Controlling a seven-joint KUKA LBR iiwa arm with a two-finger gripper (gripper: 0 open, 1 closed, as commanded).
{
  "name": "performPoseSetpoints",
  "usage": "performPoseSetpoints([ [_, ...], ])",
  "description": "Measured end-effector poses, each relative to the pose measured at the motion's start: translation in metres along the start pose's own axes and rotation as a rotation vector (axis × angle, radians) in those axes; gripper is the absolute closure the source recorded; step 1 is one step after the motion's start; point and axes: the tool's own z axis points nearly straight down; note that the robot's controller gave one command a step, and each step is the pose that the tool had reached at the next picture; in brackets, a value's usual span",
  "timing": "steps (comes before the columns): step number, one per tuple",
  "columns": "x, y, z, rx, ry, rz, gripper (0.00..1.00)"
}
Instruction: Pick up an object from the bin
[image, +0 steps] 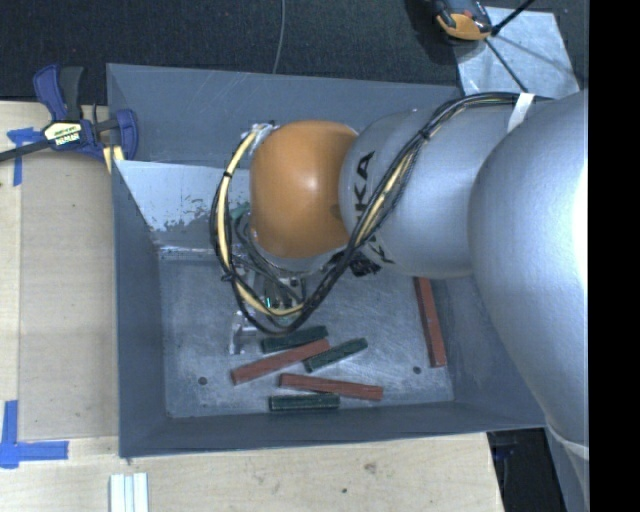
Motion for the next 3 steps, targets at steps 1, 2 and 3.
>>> performPoseSetpoints([
  [1, -0.002, -0.001, -0.004, -0.002, -0.008, 0.003, 0.00],
  [2, 0.011, -0.042, 0.041, -0.003, -0.015, -0.119, 0.00],
  [3, 0.016, -0.062, 0.049, -0.005, -0.012, -0.086, 0.00],
])
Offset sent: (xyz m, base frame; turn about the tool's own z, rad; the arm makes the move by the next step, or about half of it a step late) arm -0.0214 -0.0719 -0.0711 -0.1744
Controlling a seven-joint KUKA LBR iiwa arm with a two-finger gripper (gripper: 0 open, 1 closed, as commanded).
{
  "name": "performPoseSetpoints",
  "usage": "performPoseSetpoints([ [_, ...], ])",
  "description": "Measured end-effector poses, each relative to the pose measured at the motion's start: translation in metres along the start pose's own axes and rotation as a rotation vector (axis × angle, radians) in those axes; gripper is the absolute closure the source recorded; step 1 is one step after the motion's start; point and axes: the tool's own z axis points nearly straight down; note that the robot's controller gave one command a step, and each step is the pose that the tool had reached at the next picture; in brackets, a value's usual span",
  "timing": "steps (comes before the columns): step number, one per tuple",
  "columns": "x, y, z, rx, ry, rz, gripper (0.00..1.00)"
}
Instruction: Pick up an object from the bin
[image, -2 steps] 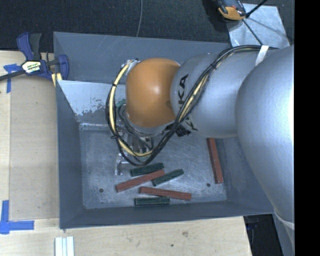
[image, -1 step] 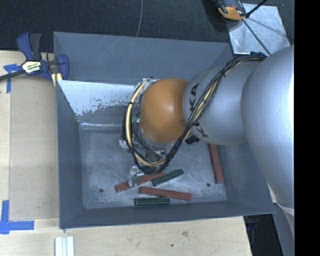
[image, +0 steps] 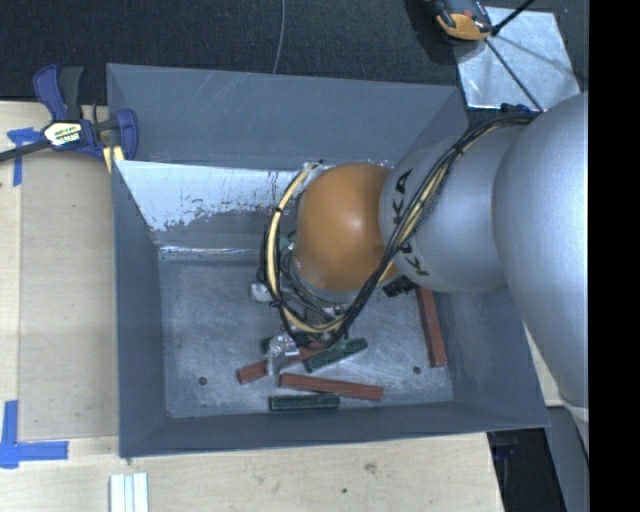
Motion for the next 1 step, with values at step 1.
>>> performPoseSetpoints([
  [1, 0.0120, -0.0262, -0.0184, 0.005, 0.010, 0.168, 0.00],
])
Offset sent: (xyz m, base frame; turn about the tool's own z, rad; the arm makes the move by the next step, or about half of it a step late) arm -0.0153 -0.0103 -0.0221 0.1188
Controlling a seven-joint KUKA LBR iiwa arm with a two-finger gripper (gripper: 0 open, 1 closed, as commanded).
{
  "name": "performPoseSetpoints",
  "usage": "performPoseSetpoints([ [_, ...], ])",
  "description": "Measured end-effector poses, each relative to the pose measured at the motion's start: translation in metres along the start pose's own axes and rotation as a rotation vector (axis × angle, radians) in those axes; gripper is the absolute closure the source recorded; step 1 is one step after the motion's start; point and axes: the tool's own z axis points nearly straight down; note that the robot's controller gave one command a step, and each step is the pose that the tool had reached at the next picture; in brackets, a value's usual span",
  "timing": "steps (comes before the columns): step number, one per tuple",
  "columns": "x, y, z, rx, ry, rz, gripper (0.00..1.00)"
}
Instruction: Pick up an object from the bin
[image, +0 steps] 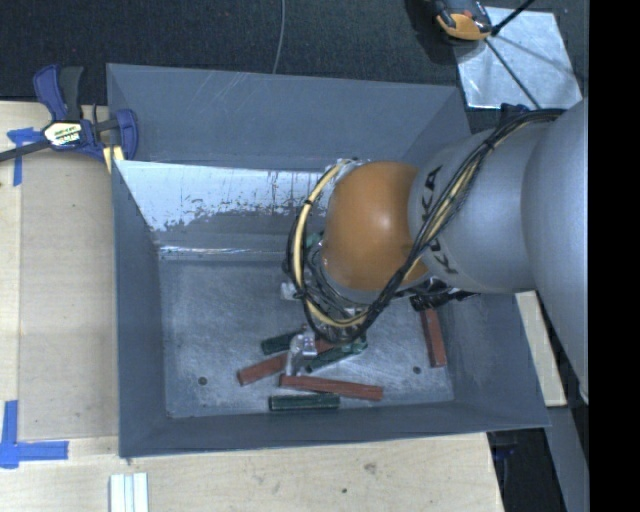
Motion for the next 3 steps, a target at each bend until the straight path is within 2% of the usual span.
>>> performPoseSetpoints([
  [1, 0.0040, 0.0124, 0.0323, -0.001, -0.006, -0.040, 0.00],
  [2, 0.0097, 0.0059, 0.0326, -0.014, -0.031, 0.185, 1.00],
  [3, 0.0097, 0.0059, 0.0326, -0.014, -0.031, 0.185, 1.00],
])
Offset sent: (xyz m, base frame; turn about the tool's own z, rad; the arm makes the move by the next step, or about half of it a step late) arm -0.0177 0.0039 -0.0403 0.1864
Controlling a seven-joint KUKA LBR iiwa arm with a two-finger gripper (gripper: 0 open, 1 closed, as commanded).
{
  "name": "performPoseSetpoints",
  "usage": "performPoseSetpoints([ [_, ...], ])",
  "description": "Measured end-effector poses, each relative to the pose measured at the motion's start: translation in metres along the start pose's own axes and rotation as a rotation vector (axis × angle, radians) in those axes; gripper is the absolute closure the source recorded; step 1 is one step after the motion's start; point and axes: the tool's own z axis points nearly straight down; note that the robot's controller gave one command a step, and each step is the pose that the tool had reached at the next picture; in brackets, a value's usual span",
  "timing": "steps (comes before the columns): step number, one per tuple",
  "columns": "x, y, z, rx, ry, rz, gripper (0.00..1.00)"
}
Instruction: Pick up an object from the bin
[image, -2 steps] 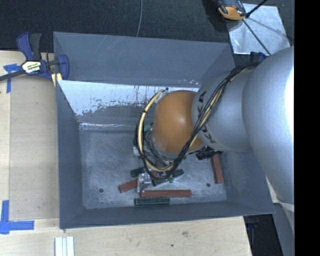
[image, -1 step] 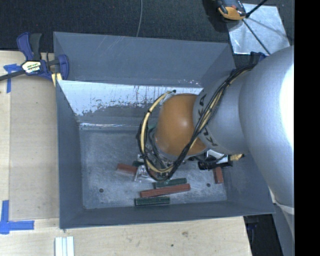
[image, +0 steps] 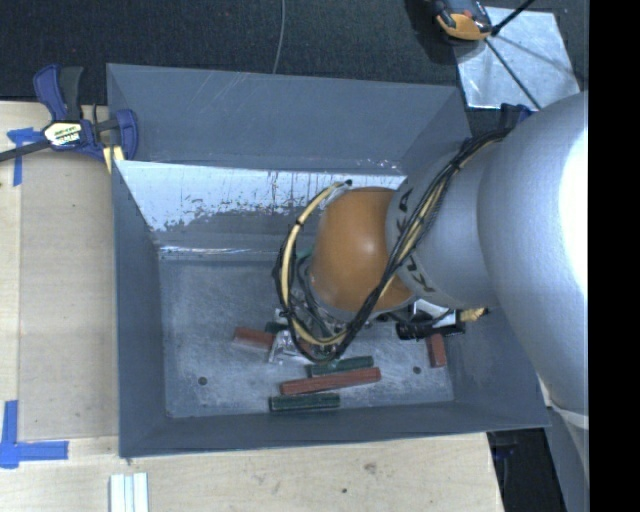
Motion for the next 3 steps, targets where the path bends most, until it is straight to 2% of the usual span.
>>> performPoseSetpoints([
  [1, 0.001, -0.001, -0.003, 0.005, 0.008, 0.000, 1.00],
  [2, 0.003, -0.002, -0.017, 0.014, 0.025, -0.001, 1.00],
  [3, 0.001, -0.001, -0.029, 0.014, 0.024, -0.001, 1.00],
])
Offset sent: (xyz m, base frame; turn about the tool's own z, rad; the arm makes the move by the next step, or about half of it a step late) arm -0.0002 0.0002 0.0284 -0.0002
